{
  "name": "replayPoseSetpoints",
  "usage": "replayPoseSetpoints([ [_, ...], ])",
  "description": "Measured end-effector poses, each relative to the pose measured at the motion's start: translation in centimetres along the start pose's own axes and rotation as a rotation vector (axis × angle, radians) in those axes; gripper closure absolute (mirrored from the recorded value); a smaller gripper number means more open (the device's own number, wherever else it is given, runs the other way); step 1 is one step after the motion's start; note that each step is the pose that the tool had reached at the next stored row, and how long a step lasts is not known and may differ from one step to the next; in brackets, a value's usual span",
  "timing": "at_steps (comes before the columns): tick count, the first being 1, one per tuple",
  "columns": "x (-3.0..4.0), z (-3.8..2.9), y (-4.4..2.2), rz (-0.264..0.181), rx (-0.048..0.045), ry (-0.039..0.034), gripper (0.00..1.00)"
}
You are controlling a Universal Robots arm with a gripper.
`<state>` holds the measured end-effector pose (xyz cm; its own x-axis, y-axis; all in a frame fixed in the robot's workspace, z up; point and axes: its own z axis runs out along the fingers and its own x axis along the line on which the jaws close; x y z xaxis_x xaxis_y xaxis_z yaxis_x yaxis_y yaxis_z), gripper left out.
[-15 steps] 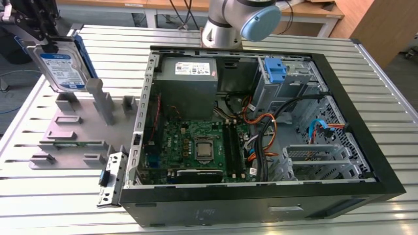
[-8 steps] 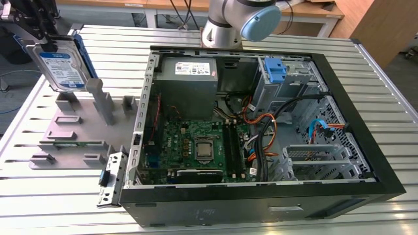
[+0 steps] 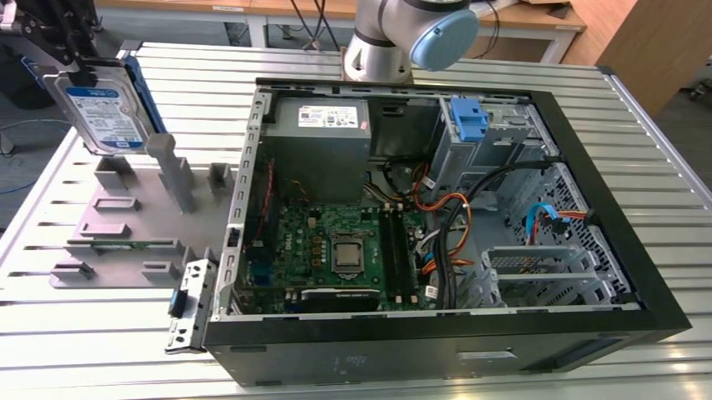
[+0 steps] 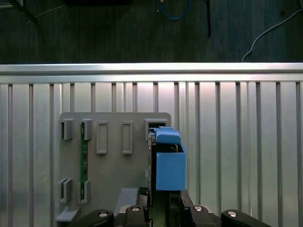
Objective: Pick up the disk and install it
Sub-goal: 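Pick up the disk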
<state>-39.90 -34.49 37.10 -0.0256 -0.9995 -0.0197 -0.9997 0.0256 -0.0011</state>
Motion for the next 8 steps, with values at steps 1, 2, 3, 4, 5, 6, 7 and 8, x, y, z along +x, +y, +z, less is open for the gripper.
replayPoseSetpoints([
  [1, 0.00, -0.02, 0.00, 0.000, -0.0002, 0.0001, 0.65],
  [2, 0.00, -0.02, 0.00, 0.000, -0.0002, 0.0001, 0.65],
  [3, 0.00, -0.02, 0.00, 0.000, -0.0002, 0.0002, 0.65],
  [4, 0.00, -0.03, 0.00, 0.000, -0.0002, 0.0001, 0.65],
  [5, 0.00, -0.03, 0.00, 0.000, -0.0002, 0.0001, 0.65],
  [6, 0.00, -0.03, 0.00, 0.000, -0.0002, 0.0001, 0.65],
  [7, 0.00, -0.03, 0.00, 0.000, -0.0002, 0.0002, 0.65],
  [8, 0.00, -0.03, 0.00, 0.000, -0.0002, 0.0001, 0.65],
])
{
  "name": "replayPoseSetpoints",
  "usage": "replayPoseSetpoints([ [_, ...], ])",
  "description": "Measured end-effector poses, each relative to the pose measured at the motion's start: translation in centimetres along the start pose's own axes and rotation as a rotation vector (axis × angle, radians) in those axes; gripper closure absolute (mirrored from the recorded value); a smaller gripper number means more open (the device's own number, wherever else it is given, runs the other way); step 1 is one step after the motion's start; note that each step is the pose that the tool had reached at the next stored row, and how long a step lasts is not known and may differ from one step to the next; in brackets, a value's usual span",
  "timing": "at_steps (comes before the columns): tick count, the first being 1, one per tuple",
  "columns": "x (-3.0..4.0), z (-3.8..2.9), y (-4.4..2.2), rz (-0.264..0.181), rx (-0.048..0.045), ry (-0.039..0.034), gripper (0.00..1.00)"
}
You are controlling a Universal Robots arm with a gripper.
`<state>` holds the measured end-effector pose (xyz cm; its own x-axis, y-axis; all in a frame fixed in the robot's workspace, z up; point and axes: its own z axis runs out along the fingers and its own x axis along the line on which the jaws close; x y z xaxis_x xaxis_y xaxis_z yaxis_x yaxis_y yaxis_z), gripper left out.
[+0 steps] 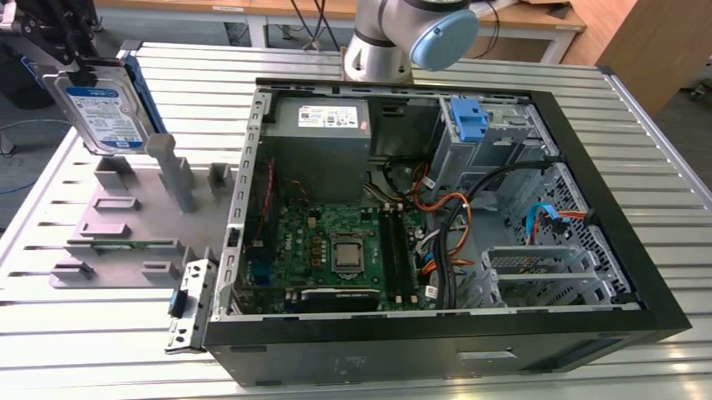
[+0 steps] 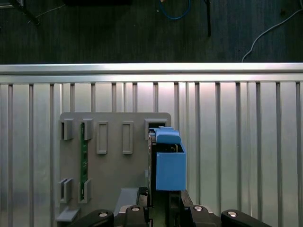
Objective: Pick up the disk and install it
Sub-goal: 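Pick up the disk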
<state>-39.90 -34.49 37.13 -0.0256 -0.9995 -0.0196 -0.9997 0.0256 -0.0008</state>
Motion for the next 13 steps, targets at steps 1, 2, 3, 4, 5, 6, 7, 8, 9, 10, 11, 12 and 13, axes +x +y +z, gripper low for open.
replayPoseSetpoints([
  [1, 0.00, 0.00, 0.00, 0.000, 0.0000, 0.0000, 0.65],
  [2, 0.00, 0.00, 0.00, 0.000, 0.0000, 0.0000, 0.65],
  [3, 0.00, 0.00, 0.00, 0.000, 0.0000, 0.0000, 0.65],
  [4, 0.00, -0.01, 0.00, 0.000, 0.0000, 0.0000, 0.65],
  [5, 0.00, -0.01, 0.00, 0.000, 0.0000, 0.0000, 0.65],
  [6, 0.00, -0.12, 0.00, 0.000, 0.0000, 0.0000, 0.65],
  [7, 0.00, -0.15, 0.00, 0.000, 0.0000, 0.0001, 0.65],
  [8, 0.00, -0.16, 0.00, 0.000, 0.0000, 0.0000, 0.65],
  [9, 0.00, -0.20, 0.00, 0.000, 0.0000, 0.0000, 0.65],
  [10, 0.00, -0.23, 0.00, 0.000, 0.0000, 0.0000, 0.65],
  [11, 0.00, -0.24, 0.00, 0.000, -0.0001, 0.0001, 0.65],
  [12, 0.00, -0.26, 0.00, 0.000, -0.0001, 0.0001, 0.65],
  [13, 0.00, -0.29, 0.00, 0.000, -0.0002, 0.0001, 0.65],
])
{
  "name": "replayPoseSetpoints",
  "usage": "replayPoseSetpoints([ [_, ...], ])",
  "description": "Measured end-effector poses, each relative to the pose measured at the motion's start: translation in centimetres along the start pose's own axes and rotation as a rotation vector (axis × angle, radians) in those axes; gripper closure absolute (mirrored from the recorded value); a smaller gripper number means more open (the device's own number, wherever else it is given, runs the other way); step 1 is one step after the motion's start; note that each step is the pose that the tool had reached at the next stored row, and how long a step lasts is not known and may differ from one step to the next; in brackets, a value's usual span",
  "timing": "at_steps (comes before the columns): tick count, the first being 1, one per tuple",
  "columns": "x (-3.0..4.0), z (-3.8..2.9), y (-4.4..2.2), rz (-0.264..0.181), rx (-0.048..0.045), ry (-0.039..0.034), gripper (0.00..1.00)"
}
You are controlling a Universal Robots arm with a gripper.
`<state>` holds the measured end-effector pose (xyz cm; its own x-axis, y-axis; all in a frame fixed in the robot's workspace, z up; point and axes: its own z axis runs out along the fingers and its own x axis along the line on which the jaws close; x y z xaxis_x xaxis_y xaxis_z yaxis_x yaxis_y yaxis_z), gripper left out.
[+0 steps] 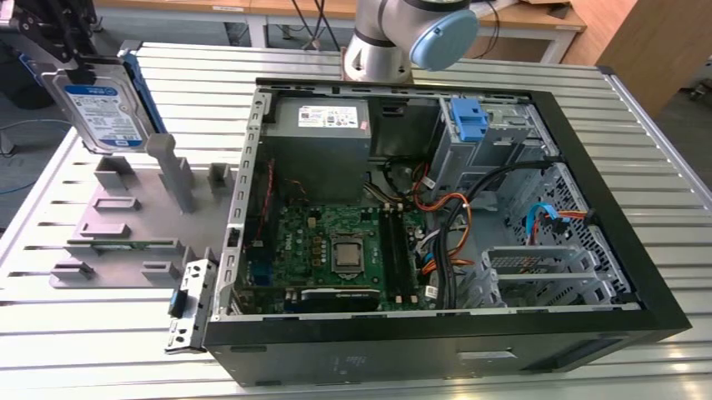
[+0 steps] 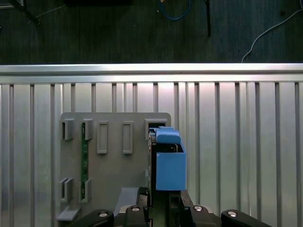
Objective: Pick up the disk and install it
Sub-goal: 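Pick up the disk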
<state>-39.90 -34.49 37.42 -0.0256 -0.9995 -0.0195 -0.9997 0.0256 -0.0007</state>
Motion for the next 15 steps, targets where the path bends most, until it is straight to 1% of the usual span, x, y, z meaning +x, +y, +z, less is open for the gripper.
replayPoseSetpoints([
  [6, -0.01, -0.32, 0.00, 0.000, 0.0001, 0.0000, 0.65],
  [15, -0.02, -1.12, 0.00, 0.000, 0.0002, -0.0001, 0.65],
])
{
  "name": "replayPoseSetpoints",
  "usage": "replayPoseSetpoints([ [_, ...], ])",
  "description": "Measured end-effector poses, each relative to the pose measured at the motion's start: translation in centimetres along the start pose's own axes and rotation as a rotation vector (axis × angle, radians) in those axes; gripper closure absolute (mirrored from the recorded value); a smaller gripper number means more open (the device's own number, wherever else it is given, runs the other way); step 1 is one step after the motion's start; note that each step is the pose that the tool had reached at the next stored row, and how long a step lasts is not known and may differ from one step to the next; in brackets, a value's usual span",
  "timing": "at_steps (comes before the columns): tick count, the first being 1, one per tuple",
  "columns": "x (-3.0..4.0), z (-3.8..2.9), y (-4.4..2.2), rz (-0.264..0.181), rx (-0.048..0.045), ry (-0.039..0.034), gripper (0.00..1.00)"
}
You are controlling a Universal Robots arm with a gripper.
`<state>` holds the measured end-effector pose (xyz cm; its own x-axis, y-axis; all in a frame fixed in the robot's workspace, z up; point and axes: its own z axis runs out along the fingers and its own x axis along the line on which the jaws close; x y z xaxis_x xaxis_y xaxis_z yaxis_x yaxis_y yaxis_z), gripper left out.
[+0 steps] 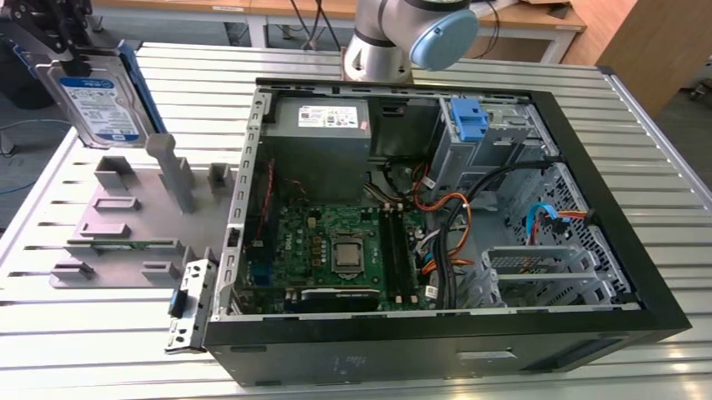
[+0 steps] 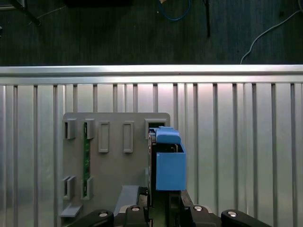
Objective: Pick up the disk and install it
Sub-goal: 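Pick up the disk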
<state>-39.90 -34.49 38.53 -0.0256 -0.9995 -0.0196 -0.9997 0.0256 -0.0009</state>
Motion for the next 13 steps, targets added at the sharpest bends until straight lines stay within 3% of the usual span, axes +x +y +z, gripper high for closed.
replayPoseSetpoints([
  [13, -0.01, -0.50, 0.00, 0.000, 0.0000, 0.0000, 0.65],
])
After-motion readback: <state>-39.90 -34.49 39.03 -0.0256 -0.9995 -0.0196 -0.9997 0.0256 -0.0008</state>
